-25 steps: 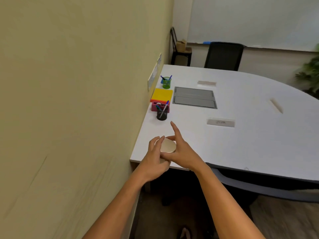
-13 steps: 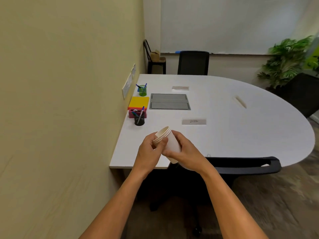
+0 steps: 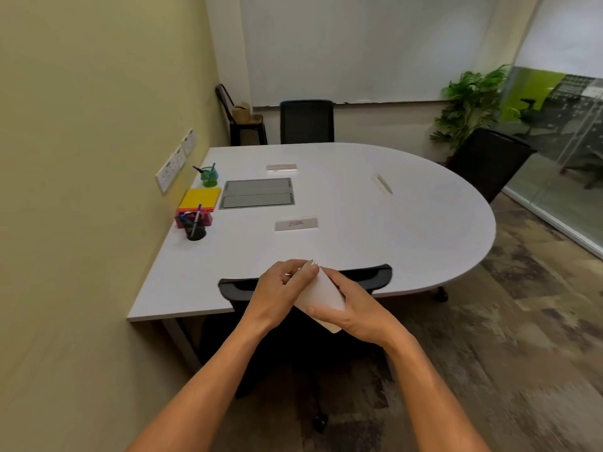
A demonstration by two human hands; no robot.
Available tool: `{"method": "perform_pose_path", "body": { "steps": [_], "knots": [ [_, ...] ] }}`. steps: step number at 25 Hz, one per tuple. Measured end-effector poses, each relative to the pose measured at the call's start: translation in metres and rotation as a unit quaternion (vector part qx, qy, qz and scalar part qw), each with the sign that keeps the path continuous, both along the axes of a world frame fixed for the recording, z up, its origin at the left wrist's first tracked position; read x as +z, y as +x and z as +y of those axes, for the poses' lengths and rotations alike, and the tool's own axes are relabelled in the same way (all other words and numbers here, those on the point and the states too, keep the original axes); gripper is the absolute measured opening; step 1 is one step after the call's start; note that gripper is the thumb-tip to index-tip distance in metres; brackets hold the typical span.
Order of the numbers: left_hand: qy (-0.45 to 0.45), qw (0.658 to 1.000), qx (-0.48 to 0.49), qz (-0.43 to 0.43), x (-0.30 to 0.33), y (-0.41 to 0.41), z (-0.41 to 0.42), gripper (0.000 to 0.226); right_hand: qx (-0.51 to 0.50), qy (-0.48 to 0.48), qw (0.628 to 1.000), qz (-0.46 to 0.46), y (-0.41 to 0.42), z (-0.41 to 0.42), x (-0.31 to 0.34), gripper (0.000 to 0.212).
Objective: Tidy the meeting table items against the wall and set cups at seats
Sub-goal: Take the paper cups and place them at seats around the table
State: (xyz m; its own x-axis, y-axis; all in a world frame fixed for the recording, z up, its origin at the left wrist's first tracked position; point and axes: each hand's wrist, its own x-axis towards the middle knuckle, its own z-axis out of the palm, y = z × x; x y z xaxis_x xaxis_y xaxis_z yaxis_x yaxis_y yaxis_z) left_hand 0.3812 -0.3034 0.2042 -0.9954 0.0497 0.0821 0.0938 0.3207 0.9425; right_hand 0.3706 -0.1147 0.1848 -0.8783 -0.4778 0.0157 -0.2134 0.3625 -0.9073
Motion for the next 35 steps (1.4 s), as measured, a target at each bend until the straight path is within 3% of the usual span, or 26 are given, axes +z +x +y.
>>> {"method": "perform_pose_path", "body": {
  "steps": [8,13,17,21,27,33,35],
  "knots": [
    [-0.084,0.995,-0.018,0.056,0.004,-0.013,0.091,0.041,-0.040,0.001,0.999,0.004,0.010,0.089,-0.001,0.078],
    [-0.086,0.993,-0.067,0.048,-0.005,-0.043,0.120,0.041,-0.072,0.045,0.995,0.059,-0.007,0.117,0.003,0.068],
    [-0.015,0.992,-0.123,-0.035,-0.012,-0.093,0.135,0.041,-0.091,0.075,0.990,0.082,-0.049,0.139,0.001,0.066],
    [0.069,0.966,-0.227,-0.102,-0.015,-0.153,0.133,0.041,-0.087,0.066,0.992,0.061,-0.098,0.161,0.000,0.070],
    [0.028,0.984,-0.158,-0.078,-0.015,-0.235,0.138,0.019,-0.082,0.067,0.994,0.013,-0.177,0.161,-0.003,0.071],
    [0.045,0.989,-0.102,-0.096,-0.020,-0.303,0.119,0.036,-0.093,0.050,0.994,-0.028,-0.233,0.188,-0.026,0.069],
    [0.038,0.991,-0.084,-0.096,-0.029,-0.319,0.125,0.030,-0.084,0.035,0.995,-0.035,-0.254,0.198,-0.034,0.072]
  ]
}}
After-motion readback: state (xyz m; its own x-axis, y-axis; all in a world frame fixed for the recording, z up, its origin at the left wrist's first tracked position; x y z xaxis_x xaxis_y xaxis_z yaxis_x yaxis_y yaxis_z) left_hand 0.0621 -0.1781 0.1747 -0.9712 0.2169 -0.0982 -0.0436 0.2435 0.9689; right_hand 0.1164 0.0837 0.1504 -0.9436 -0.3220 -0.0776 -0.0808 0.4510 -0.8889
